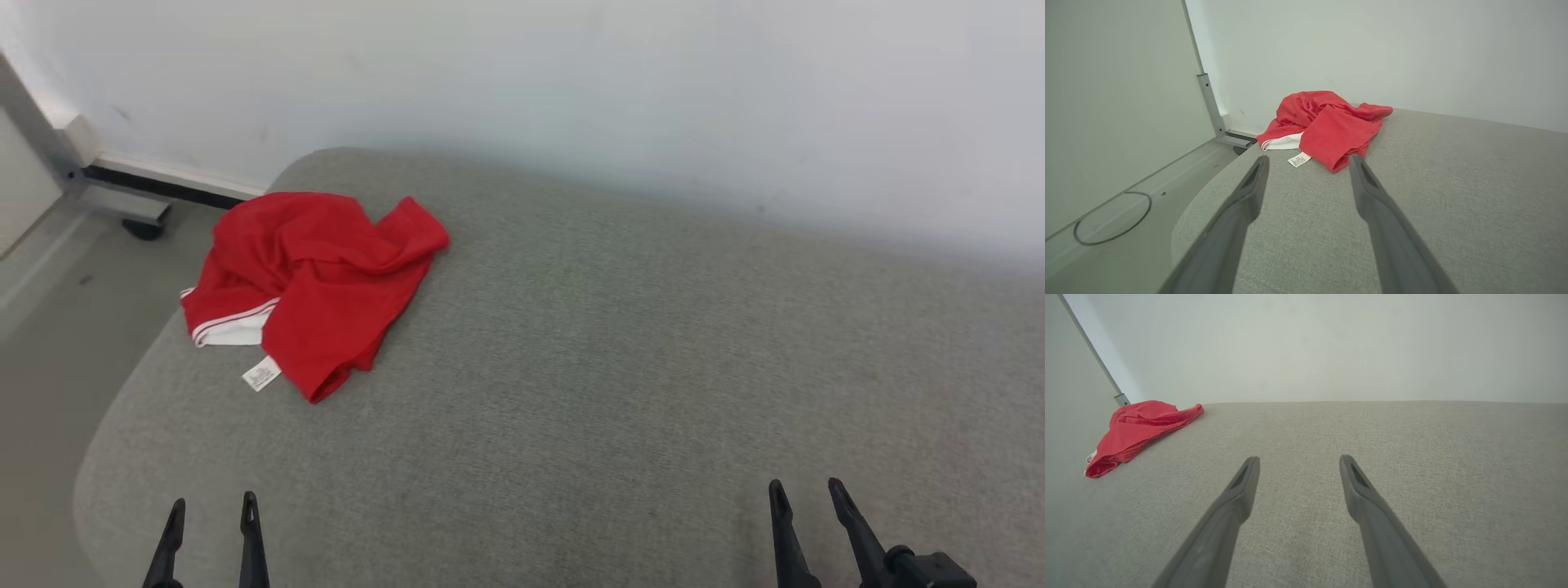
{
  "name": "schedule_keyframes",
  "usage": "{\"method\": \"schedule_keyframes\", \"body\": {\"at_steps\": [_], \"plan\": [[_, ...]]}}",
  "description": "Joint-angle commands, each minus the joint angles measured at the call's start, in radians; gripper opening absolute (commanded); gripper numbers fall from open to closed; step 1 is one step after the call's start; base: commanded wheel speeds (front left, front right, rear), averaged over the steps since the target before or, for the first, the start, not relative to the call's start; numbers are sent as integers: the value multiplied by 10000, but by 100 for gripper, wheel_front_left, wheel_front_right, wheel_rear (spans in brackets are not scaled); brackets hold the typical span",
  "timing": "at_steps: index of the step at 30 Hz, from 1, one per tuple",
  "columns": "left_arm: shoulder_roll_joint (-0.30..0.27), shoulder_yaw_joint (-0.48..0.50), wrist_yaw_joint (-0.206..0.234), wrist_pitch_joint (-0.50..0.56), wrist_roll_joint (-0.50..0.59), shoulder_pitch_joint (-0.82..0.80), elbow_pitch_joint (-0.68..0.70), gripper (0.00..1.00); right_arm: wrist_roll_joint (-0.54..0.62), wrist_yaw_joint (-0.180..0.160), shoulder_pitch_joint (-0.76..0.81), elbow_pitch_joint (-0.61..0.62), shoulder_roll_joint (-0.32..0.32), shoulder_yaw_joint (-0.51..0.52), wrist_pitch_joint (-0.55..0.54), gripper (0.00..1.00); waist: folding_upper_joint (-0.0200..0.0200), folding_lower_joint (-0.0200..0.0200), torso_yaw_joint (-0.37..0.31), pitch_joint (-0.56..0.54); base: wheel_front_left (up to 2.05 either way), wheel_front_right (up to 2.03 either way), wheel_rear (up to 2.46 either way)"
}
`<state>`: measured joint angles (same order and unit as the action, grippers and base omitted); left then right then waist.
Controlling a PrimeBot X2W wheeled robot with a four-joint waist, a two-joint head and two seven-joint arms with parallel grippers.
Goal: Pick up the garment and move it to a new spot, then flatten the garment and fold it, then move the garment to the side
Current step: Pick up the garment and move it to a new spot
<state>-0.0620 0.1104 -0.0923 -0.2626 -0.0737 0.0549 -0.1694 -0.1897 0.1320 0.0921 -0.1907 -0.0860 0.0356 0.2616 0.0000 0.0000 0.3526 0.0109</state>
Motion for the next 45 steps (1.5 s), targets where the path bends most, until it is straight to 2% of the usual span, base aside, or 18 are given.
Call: {"method": "schedule_keyframes", "body": {"at_steps": [1, 6, 18, 25, 34, 45], "plan": [[-7, 24, 35, -32, -115, 84, 5, 100, 54, -27, 100, -24, 30, -47, 46, 100, 0, 0, 989, -56, 0, 0, 0], [-2, 131, 73, -32, -143, 226, -7, 100, 42, -27, 26, -54, -10, -166, 46, 100, 0, 0, 1470, -106, 0, 0, 0], [41, 356, 236, -32, -271, 387, 226, 100, -21, -28, -264, -227, -234, -494, 46, 100, 0, 0, 1562, 56, 0, 0, 0], [5, 346, 175, -32, -312, -214, -2, 100, -53, -27, -191, -138, -255, -354, 46, 100, 0, 0, 1508, 148, 0, 0, 0], [-460, 308, -32, -32, -520, -2264, -453, 100, 173, -28, -964, 178, -805, -549, 45, 100, 0, 0, 570, 1155, 0, 0, 0], [-1113, 857, -157, -32, -1096, -5462, -1423, 100, 203, -28, -1908, 1098, -1504, -596, 45, 100, 0, 0, -1105, 3075, 0, 0, 0]]}}
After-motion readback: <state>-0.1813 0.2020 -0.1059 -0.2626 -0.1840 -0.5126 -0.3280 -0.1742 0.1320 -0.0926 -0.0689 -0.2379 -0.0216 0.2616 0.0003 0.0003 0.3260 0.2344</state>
